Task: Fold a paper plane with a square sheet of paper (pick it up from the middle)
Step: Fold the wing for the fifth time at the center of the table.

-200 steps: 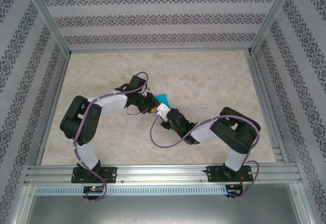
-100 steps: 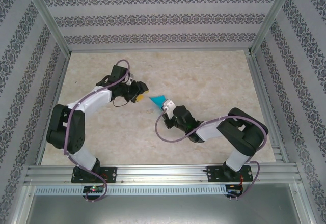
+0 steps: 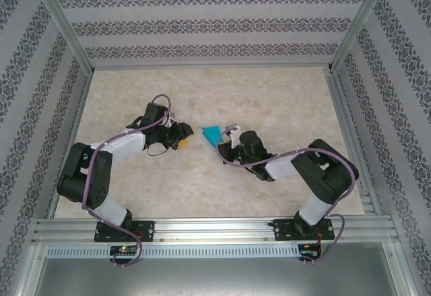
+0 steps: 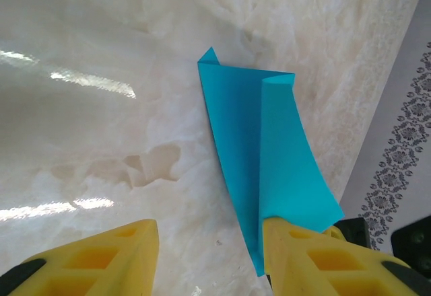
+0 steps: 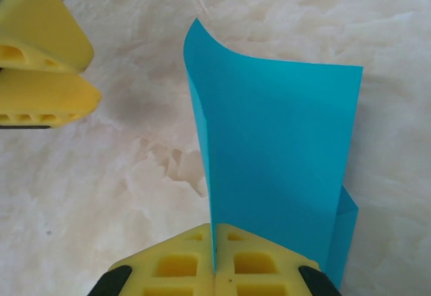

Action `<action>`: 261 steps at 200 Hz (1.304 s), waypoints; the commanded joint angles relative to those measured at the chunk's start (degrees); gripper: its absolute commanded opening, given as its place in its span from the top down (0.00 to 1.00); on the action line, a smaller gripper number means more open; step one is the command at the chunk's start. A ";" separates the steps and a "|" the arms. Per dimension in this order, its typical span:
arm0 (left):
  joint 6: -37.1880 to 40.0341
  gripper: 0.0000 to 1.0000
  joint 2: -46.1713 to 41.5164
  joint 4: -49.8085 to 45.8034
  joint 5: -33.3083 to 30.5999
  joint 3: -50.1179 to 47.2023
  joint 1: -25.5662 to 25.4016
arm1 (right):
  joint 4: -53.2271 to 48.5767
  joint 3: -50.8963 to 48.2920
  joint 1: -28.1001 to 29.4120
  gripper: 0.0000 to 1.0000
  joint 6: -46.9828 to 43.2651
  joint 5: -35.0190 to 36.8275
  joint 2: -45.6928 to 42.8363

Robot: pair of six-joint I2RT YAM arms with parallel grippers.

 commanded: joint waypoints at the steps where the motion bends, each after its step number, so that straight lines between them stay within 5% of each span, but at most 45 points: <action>1: -0.39 0.54 -0.06 6.65 1.53 -0.72 -1.08 | 2.14 0.48 -0.85 1.00 5.68 -5.05 0.16; 55: -0.14 0.55 3.37 8.53 2.09 0.91 -3.87 | -5.37 1.66 -2.83 1.00 9.27 -5.09 -1.44; 261: -1.51 0.63 14.58 16.58 5.46 6.97 -10.54 | -6.07 1.75 -8.94 1.00 17.64 -16.58 4.87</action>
